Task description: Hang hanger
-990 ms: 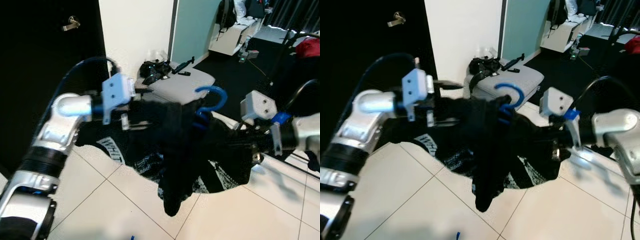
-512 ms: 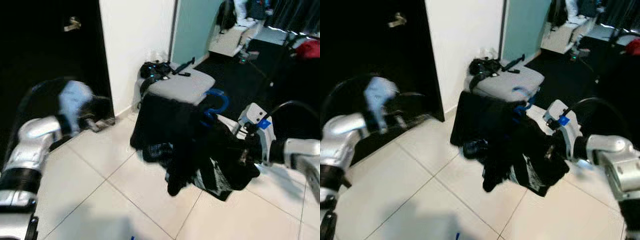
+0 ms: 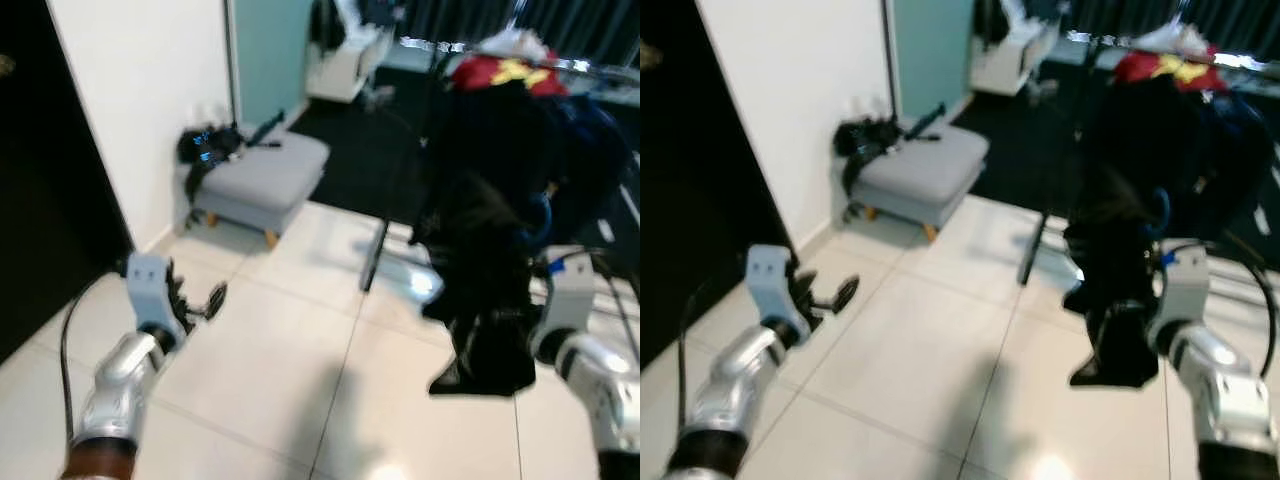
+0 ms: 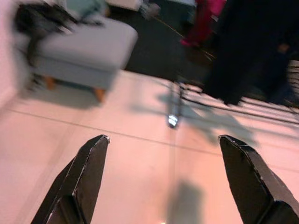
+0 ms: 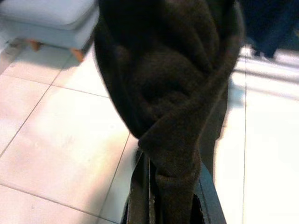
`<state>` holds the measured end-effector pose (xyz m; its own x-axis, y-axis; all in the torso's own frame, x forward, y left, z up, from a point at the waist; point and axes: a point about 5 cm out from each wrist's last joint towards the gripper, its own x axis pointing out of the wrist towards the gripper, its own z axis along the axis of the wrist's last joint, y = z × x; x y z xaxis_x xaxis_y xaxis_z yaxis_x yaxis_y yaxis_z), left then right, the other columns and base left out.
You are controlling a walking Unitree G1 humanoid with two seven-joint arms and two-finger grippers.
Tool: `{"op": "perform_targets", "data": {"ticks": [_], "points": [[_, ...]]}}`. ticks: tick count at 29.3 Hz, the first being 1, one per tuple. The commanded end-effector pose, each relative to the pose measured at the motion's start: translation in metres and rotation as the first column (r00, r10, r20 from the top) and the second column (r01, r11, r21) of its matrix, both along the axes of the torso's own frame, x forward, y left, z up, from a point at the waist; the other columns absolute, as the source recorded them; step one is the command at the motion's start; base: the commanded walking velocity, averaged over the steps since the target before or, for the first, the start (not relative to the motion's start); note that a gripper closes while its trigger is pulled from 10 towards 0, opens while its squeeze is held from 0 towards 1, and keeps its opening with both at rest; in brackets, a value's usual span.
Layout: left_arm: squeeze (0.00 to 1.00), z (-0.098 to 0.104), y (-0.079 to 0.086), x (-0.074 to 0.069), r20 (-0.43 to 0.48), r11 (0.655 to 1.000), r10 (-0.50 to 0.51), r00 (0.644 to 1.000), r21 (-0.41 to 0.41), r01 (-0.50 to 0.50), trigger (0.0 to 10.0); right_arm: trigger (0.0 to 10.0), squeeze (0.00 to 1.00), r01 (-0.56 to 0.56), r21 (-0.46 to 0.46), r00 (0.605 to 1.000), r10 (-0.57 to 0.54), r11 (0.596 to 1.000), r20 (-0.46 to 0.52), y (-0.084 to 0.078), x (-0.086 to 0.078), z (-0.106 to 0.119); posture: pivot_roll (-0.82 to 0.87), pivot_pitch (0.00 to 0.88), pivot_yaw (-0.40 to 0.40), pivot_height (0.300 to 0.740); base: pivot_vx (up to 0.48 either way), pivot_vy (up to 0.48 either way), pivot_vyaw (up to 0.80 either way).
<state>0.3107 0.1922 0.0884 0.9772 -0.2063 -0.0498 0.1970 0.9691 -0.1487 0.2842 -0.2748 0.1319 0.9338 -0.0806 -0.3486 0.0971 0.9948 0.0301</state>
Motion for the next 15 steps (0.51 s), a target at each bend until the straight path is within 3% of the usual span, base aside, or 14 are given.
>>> {"op": "perform_targets", "data": {"ticks": [1, 4, 6, 7, 8, 12, 13, 15], "points": [[0.00, -0.007, -0.010, -0.002, -0.019, 1.000, -0.002, 1.000, 0.016, 0.002, 10.0, 0.0, 0.00, 0.042, -0.038, 0.999, -0.041, 0.998, 0.017, 0.005, -0.002, 0.000, -0.04, 0.042, -0.027, 0.740, 0.480, 0.000, -0.78], [0.00, -0.007, -0.010, -0.001, -0.027, 0.999, 0.030, 0.999, 0.018, -0.029, 10.0, 0.0, 0.00, 0.074, -0.054, 0.997, -0.073, 0.996, 0.012, 0.010, -0.004, -0.005, -0.04, 0.040, -0.026, 0.740, 0.480, 0.000, -0.71], [0.00, -0.007, -0.010, -0.001, -0.027, 0.999, 0.036, 0.999, 0.014, -0.036, 10.0, 0.0, 0.00, 0.079, -0.067, 0.997, -0.078, 0.995, 0.011, 0.012, -0.004, -0.005, -0.04, 0.040, -0.026, 0.740, 0.480, 0.000, 0.00], [0.00, -0.006, -0.011, 0.000, -0.024, 0.999, 0.037, 0.999, 0.017, -0.037, 10.0, 1.3, 0.00, 0.079, -0.084, 0.997, -0.079, 0.993, 0.001, 0.014, -0.004, -0.007, -0.04, 0.039, -0.026, 0.740, 0.480, 0.000, 0.00], [0.00, -0.005, -0.011, 0.001, -0.022, 0.999, 0.035, 0.999, 0.019, -0.035, 10.0, 4.4, 0.00, 0.078, -0.088, 0.997, -0.078, 0.993, -0.004, 0.015, -0.003, -0.008, -0.04, 0.038, -0.027, 0.740, 0.480, 0.000, 0.00], [0.00, -0.003, -0.013, 0.000, -0.020, 0.999, 0.038, 0.999, 0.029, -0.038, 10.0, 4.5, 0.00, 0.090, -0.083, 0.996, -0.091, 0.992, -0.007, 0.016, -0.003, -0.009, -0.04, 0.038, -0.028, 0.740, 0.480, 0.000, 0.00], [0.00, -0.002, -0.013, 0.000, -0.019, 0.999, 0.040, 0.999, 0.033, -0.040, 10.0, 10.0, 0.00, 0.097, -0.076, 0.995, -0.097, 0.992, -0.006, 0.016, -0.002, -0.008, -0.04, 0.036, -0.028, 0.740, 0.480, 0.000, 0.00], [0.00, -0.002, -0.014, 0.000, -0.018, 0.998, 0.042, 0.999, 0.036, -0.042, 10.0, 10.0, 0.00, 0.091, -0.070, 0.996, -0.091, 0.993, 0.002, 0.016, -0.001, -0.006, -0.04, 0.034, -0.029, 0.740, 0.480, 0.000, 0.00]]}}
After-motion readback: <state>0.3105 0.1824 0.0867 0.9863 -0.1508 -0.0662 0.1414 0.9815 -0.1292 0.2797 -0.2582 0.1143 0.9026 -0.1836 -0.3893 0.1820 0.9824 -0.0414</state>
